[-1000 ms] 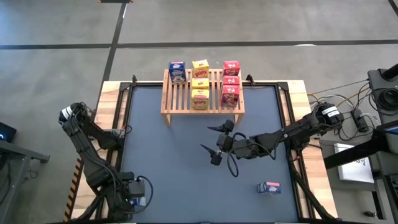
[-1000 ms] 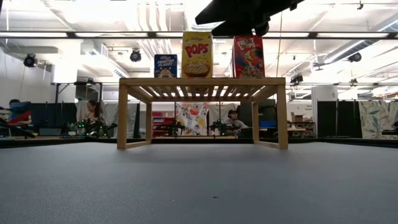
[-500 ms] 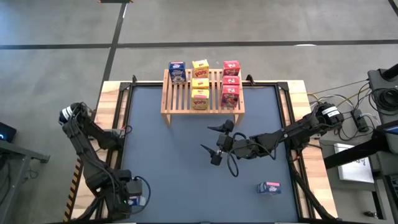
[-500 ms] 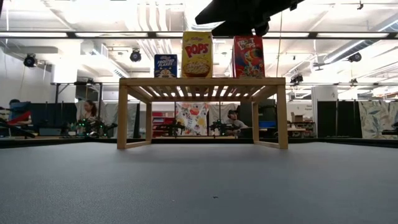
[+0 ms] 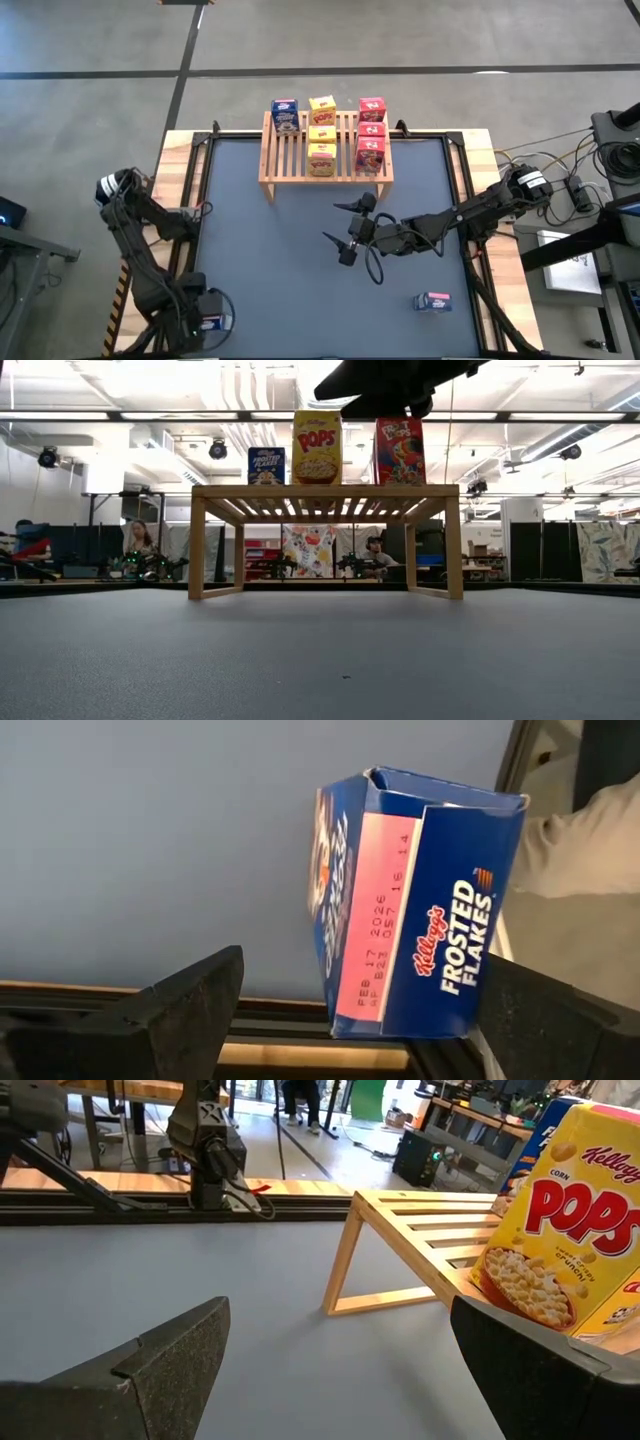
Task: Stack cereal on shelf
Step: Put the left blue cereal box on the shelf aligned with the blue cereal box
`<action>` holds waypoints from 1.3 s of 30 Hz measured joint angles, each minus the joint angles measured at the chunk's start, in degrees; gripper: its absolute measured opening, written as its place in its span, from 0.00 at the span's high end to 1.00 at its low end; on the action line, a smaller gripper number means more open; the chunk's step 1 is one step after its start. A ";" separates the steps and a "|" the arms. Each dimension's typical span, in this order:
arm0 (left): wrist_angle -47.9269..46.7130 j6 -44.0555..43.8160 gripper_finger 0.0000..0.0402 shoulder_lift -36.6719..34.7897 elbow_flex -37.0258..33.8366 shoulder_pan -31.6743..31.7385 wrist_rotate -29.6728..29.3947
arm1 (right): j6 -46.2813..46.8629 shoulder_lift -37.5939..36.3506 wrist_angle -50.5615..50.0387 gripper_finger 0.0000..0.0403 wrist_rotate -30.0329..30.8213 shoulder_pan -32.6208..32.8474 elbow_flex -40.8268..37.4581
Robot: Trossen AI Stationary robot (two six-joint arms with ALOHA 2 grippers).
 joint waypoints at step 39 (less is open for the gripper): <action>1.59 0.84 0.51 0.01 -0.87 -2.53 -6.15 | 0.07 0.00 -0.24 0.09 0.04 0.00 0.00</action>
